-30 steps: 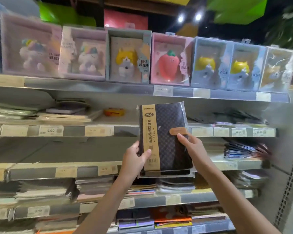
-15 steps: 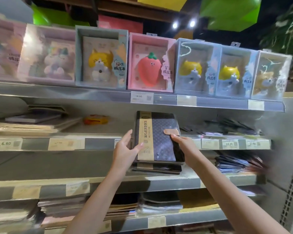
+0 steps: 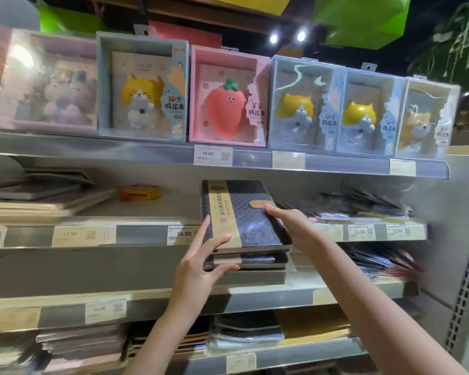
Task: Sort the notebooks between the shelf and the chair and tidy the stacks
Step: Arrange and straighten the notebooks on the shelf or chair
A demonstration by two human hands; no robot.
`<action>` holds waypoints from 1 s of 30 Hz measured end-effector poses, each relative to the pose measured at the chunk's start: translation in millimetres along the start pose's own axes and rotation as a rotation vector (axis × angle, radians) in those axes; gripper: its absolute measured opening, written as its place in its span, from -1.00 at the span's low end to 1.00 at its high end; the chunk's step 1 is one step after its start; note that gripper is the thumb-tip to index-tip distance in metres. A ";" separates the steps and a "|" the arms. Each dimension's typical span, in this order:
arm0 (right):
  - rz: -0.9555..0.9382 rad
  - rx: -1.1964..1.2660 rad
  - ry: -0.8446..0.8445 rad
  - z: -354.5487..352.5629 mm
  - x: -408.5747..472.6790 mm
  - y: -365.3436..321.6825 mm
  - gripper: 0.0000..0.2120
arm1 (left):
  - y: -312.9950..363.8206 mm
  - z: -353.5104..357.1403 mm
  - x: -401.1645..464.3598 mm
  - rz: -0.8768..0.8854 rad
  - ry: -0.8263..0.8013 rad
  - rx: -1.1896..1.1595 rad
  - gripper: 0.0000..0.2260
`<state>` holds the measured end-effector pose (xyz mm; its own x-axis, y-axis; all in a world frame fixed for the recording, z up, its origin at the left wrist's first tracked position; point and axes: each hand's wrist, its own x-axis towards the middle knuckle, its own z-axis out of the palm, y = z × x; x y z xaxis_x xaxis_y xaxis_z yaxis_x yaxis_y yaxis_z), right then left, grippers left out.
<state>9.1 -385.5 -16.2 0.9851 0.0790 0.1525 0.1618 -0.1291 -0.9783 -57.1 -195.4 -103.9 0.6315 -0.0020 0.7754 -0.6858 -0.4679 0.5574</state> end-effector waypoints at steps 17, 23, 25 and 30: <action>-0.970 -0.848 0.587 35.7 -33.7 88.0 -0.46 | 20.8 2.8 38.1 -0.085 0.037 -0.044 -0.63; -1.067 -0.922 0.640 27.5 1.8 56.7 -0.52 | 16.5 5.3 69.1 -0.100 0.086 0.032 -0.63; -1.052 -0.897 0.655 23.8 12.6 64.5 -0.52 | 11.4 11.4 73.5 -0.058 0.073 0.115 -0.61; -0.982 -0.894 0.658 18.3 50.7 75.7 -0.56 | -3.9 30.8 98.6 -0.088 -0.013 0.278 -0.62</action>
<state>70.3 -373.2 -85.0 0.2722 0.0732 0.9595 0.5031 -0.8608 -0.0770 19.0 -221.0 -38.8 0.6899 0.0385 0.7229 -0.5041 -0.6913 0.5178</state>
